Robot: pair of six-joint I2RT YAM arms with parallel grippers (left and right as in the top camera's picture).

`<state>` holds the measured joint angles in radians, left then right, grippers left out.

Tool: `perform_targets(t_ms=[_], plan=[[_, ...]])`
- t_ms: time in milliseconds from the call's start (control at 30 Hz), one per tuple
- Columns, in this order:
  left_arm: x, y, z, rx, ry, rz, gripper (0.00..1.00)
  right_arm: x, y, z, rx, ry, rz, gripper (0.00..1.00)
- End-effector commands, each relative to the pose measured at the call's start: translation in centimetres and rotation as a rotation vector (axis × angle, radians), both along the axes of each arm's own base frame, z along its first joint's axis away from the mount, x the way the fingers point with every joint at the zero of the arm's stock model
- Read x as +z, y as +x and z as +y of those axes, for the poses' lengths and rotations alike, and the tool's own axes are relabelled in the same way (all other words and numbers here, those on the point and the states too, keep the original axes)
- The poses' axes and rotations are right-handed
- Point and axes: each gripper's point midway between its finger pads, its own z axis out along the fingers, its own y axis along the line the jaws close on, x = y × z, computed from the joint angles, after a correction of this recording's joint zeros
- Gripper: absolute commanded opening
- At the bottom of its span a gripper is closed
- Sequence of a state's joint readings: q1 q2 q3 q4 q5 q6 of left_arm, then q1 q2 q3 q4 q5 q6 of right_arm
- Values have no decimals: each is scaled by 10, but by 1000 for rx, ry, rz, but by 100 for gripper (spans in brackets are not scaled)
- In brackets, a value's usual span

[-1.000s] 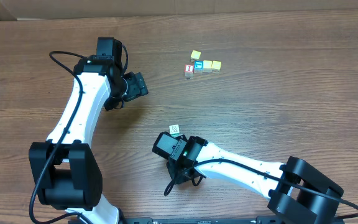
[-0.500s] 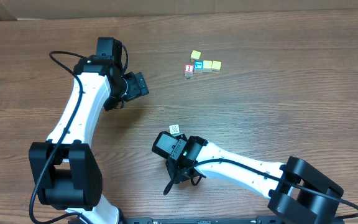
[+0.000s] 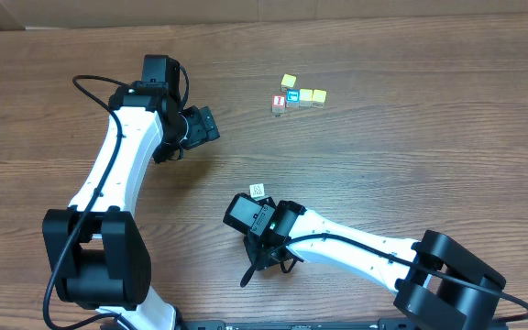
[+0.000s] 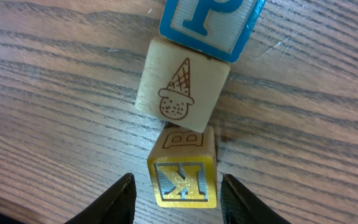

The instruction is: Flip 5 blocks

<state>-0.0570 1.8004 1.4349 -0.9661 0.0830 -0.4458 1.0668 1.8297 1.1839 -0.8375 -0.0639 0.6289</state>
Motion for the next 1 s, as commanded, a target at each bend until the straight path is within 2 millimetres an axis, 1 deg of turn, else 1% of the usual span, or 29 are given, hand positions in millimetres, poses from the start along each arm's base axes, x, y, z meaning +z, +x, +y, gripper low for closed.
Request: perform_targets(t_ms=[0, 100, 267, 400, 533, 667, 733, 967], plan=[[0, 2, -2, 0, -11, 1, 93, 4, 6, 9, -6, 21, -13, 46], [0, 2, -2, 0, -11, 1, 93, 4, 6, 10, -6, 24, -14, 45], [0, 2, -2, 0, -11, 1, 93, 1, 6, 10, -5, 21, -9, 37], [0, 3, -2, 0, -11, 0, 93, -1, 6, 9, -10, 19, 0, 36], [0, 3, -2, 0, -11, 0, 93, -1, 10, 7, -51, 25, 20, 36], [0, 3, -2, 0, -11, 0, 93, 0, 15, 5, -116, 34, 42, 29], [0, 3, -2, 0, -11, 0, 94, 0, 18, 4, -144, 35, 45, 27], [0, 2, -2, 0, -11, 1, 93, 1, 19, 7, -155, 51, 47, 28]])
